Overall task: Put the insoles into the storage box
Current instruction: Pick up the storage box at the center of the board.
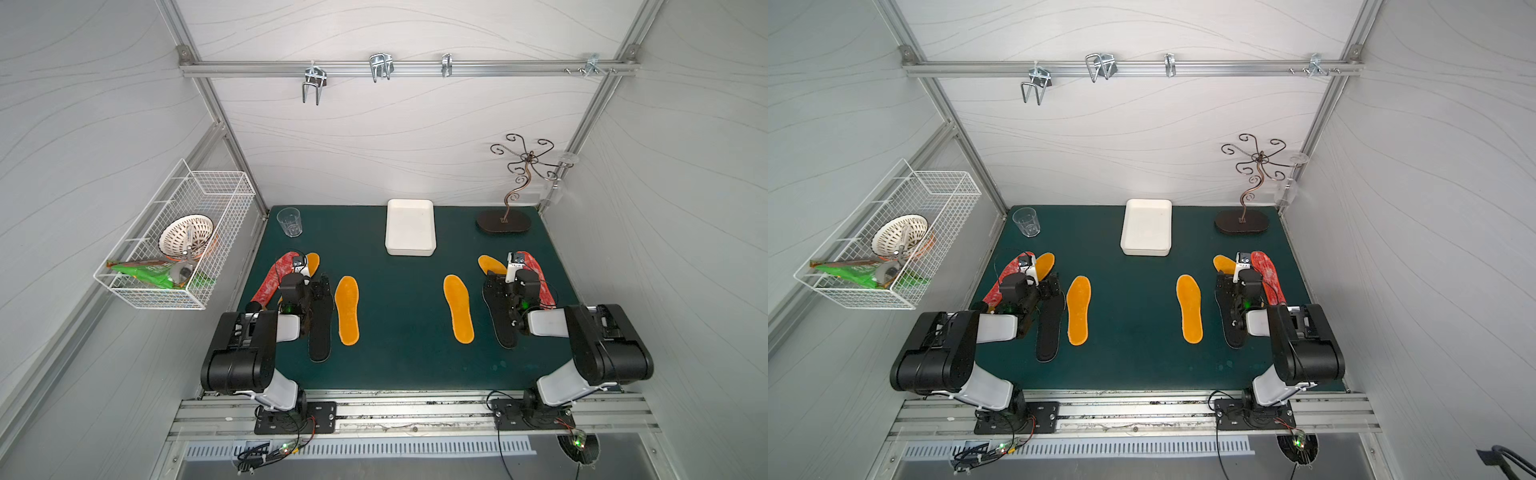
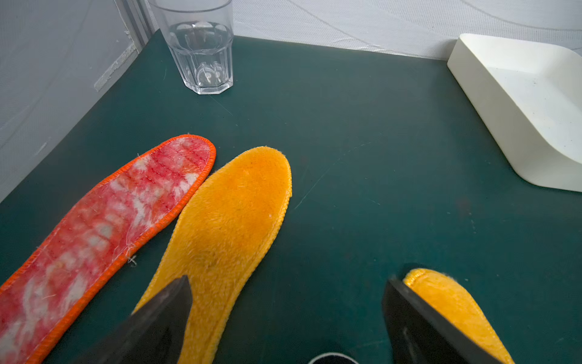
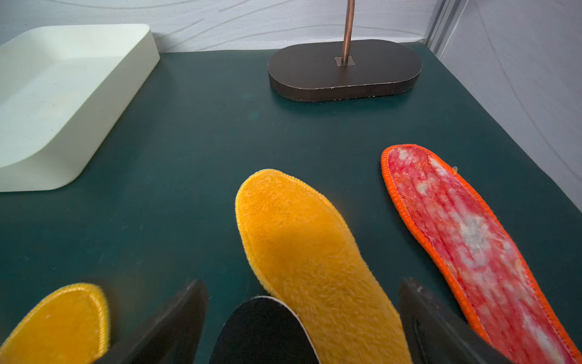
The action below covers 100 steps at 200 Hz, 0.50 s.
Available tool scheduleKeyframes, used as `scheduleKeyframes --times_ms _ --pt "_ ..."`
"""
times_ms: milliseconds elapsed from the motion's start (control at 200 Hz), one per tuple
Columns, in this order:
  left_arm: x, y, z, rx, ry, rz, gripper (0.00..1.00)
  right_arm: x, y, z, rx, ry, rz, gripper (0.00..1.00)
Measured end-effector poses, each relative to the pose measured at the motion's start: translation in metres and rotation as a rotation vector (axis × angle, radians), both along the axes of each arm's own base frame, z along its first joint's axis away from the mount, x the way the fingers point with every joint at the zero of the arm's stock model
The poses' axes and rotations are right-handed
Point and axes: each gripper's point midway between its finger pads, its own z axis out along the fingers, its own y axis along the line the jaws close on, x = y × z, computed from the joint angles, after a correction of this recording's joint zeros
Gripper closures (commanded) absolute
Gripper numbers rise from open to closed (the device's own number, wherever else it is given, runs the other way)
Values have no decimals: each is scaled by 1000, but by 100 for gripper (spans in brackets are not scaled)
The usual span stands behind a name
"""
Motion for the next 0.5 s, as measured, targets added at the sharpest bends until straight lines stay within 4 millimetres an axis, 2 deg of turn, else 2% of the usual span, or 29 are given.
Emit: scheduleKeyframes --times_ms 500 --pt "0 0 0 0 0 0 0 2 0 2 1 -6 0 1"
